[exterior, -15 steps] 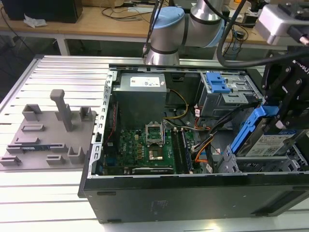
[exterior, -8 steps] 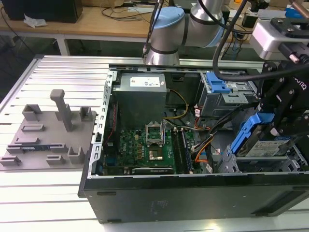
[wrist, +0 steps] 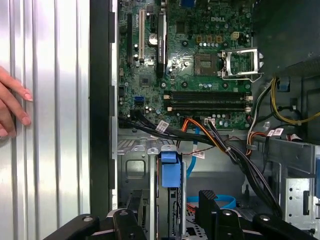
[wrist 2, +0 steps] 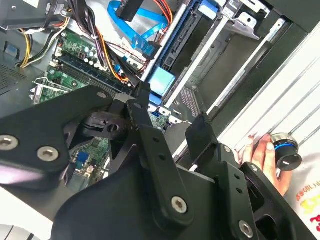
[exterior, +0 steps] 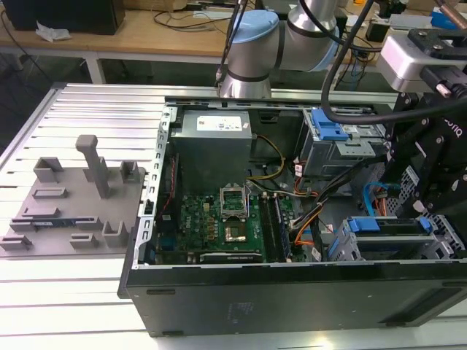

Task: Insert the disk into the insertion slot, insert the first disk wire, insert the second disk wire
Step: 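Insert the disk into the insertion slot, then insert the first disk wire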

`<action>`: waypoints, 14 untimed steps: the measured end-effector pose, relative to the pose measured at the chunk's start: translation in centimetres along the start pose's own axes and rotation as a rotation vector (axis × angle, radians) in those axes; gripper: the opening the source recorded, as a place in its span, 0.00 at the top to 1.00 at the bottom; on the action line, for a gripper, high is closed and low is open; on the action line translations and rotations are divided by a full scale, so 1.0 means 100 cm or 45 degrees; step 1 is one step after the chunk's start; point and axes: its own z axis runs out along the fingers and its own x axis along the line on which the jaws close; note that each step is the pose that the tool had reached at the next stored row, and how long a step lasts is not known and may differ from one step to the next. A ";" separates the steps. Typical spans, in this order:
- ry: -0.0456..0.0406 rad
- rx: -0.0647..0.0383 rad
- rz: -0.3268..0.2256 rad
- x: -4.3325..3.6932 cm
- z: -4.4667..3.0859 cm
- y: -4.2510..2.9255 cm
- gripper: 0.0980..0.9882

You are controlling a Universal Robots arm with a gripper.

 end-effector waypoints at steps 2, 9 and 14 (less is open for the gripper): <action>0.000 0.000 0.000 0.0000 0.0001 0.0000 0.48; 0.000 0.000 0.000 0.0000 0.0003 0.0000 0.48; 0.007 0.000 0.000 -0.0016 0.0007 0.0000 0.48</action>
